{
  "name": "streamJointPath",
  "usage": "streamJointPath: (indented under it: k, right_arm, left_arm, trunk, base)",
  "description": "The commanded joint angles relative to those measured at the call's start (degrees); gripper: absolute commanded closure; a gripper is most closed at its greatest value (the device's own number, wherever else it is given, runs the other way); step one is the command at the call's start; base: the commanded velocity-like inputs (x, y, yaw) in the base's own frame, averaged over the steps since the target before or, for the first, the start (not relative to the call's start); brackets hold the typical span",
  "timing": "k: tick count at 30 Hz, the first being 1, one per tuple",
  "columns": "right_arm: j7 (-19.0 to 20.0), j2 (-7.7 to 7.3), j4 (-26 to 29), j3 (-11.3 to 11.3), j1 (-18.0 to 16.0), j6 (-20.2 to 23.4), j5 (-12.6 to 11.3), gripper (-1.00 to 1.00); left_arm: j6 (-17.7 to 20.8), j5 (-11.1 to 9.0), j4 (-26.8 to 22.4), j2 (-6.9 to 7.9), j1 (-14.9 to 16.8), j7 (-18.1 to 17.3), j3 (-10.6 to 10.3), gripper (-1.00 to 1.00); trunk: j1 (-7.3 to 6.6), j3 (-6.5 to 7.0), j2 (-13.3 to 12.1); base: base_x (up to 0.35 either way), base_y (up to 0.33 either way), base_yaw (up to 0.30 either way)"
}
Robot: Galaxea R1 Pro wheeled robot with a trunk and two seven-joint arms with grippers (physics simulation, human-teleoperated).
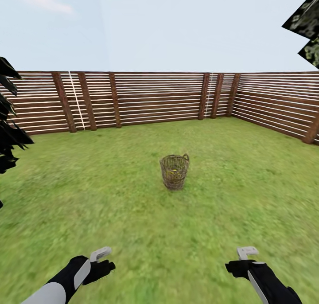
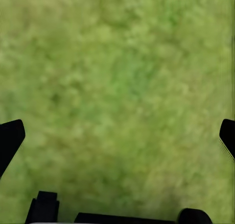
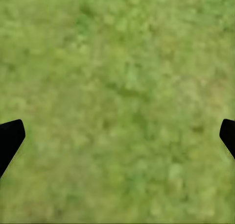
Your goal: Take the three Easter eggs out of the wicker basket on the lawn in the garden, then place them on the lawn next to a single tree (choose any tree) so that all three eggs are next to the same tree and none are left in the basket.
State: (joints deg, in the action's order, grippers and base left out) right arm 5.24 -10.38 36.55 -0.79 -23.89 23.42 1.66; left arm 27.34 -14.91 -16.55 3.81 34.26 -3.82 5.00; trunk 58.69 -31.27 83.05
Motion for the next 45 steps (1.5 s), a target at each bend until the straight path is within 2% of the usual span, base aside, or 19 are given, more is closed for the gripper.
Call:
streamJointPath:
  k: [1,14,17,21,29,32,33,35,39,42,43,45]
  right_arm:
    - [0.26,0.00,0.10,-0.09,-0.01,0.32,0.21,-1.00]
    - [0.21,-0.31,0.12,-0.17,-0.01,0.35,0.03,-1.00]
    - [0.16,-0.14,0.11,-0.08,-0.01,0.51,0.16,-1.00]
    - [0.12,-0.05,0.11,-0.01,-0.01,0.80,0.14,-1.00]
    - [0.18,-0.36,0.13,-0.04,-0.01,1.03,0.39,-1.00]
    - [0.23,-0.47,0.17,-0.02,-0.01,1.39,0.48,-1.00]
    - [0.25,-0.37,0.18,0.04,-0.01,2.49,0.51,-1.00]
    - [0.25,-0.30,0.21,0.08,-0.01,4.33,0.52,-1.00]
    - [0.29,-0.73,0.61,-0.11,-0.01,6.66,0.18,-1.00]
    - [0.23,-0.89,0.74,-0.13,-0.01,7.00,0.26,-1.00]
    - [0.22,-0.89,0.78,-0.11,-0.01,7.09,0.49,-1.00]
    - [0.21,-0.93,0.79,-0.13,-0.01,7.13,0.67,-1.00]
  left_arm:
    - [0.36,0.14,-0.07,-0.06,0.02,-0.17,0.46,-1.00]
    - [0.27,0.09,-0.06,0.04,0.02,0.10,0.41,-1.00]
    - [0.01,0.03,0.00,0.99,0.02,0.04,0.56,-1.00]
    - [-0.09,-0.12,-0.05,3.58,0.02,-0.36,0.61,-1.00]
    - [-0.41,0.06,0.01,4.11,0.02,-0.41,0.42,-1.00]
    - [-2.37,0.05,0.26,4.52,0.02,-0.40,0.38,-1.00]
    - [-5.62,0.03,1.65,4.78,0.02,-0.40,0.37,-1.00]
    - [-8.79,0.04,4.24,4.90,0.02,-0.40,0.36,-1.00]
    - [-11.45,0.09,8.19,5.30,0.02,-0.46,0.36,-1.00]
    - [-12.07,-0.02,8.54,6.66,0.01,-0.51,0.42,-1.00]
    - [-13.47,-0.11,8.46,7.30,0.02,-0.54,0.45,-1.00]
    - [-16.64,-0.16,8.42,7.58,0.00,-0.51,0.51,-1.00]
  trunk:
    - [0.03,-0.06,0.03]
    - [0.03,-0.13,0.03]
    - [0.03,-0.14,0.03]
    - [0.03,-0.14,0.03]
    - [0.03,-0.14,0.03]
    - [0.03,-0.14,0.03]
    - [0.03,-0.14,0.03]
    - [0.03,-0.14,0.03]
    - [0.03,-0.14,0.03]
    - [0.03,-0.14,0.03]
    - [0.03,-0.14,0.03]
    - [0.03,-0.14,0.03]
  base:
    - [0.339,0.000,0.119]
    - [0.339,0.000,0.207]
    - [0.339,0.000,0.056]
    - [0.339,0.000,0.014]
    - [0.339,0.000,0.001]
    - [0.339,0.000,0.000]
    - [0.339,0.000,0.000]
    - [0.339,0.000,0.000]
    - [0.339,0.000,0.000]
    - [0.339,0.000,0.000]
    - [0.339,0.000,0.000]
    - [0.339,0.000,0.000]
